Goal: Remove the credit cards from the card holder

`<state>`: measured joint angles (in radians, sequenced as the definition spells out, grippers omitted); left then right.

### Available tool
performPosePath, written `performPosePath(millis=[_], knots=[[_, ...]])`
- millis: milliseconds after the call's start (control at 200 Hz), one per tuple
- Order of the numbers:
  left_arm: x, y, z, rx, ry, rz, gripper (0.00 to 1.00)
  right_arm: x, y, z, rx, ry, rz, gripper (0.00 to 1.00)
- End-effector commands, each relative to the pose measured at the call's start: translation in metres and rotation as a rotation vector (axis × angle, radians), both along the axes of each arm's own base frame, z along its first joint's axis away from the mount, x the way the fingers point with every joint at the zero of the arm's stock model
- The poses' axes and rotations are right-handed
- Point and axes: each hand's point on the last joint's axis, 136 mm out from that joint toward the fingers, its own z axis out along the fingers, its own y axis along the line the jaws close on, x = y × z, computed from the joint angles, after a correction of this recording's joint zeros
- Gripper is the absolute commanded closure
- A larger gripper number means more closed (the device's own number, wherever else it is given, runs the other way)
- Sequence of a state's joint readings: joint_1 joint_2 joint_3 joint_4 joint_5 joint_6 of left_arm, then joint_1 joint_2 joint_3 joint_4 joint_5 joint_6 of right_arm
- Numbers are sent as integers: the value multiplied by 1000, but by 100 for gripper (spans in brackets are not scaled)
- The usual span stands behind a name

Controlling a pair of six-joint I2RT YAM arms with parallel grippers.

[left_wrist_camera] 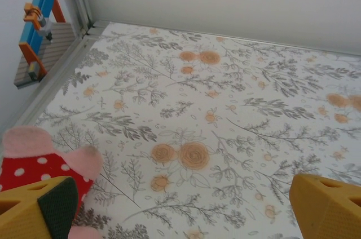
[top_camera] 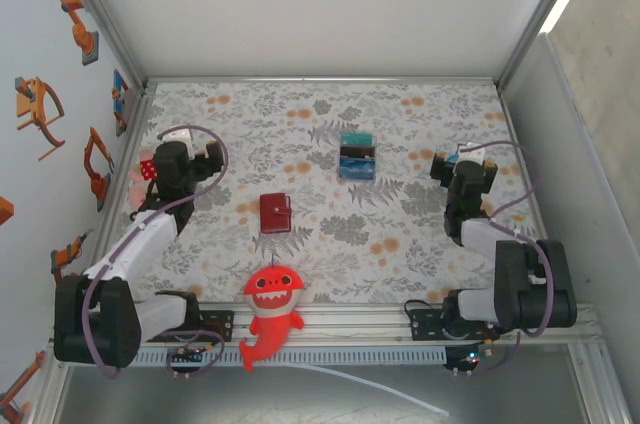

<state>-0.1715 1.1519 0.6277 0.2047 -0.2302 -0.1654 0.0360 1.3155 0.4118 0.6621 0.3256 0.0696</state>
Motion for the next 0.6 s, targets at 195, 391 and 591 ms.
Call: performPosePath(millis=[195,391,591], knots=[[-49,-70,-34,-92,224,-88,3,-17,-8,37,94,28,-98,1],[-78,-117,-67,-107,365,-194,3,-26,0,49,136,71,-125,1],[-99,-159,-93,-91,488,-293,3,-36,14,49,120,141,-155,1]])
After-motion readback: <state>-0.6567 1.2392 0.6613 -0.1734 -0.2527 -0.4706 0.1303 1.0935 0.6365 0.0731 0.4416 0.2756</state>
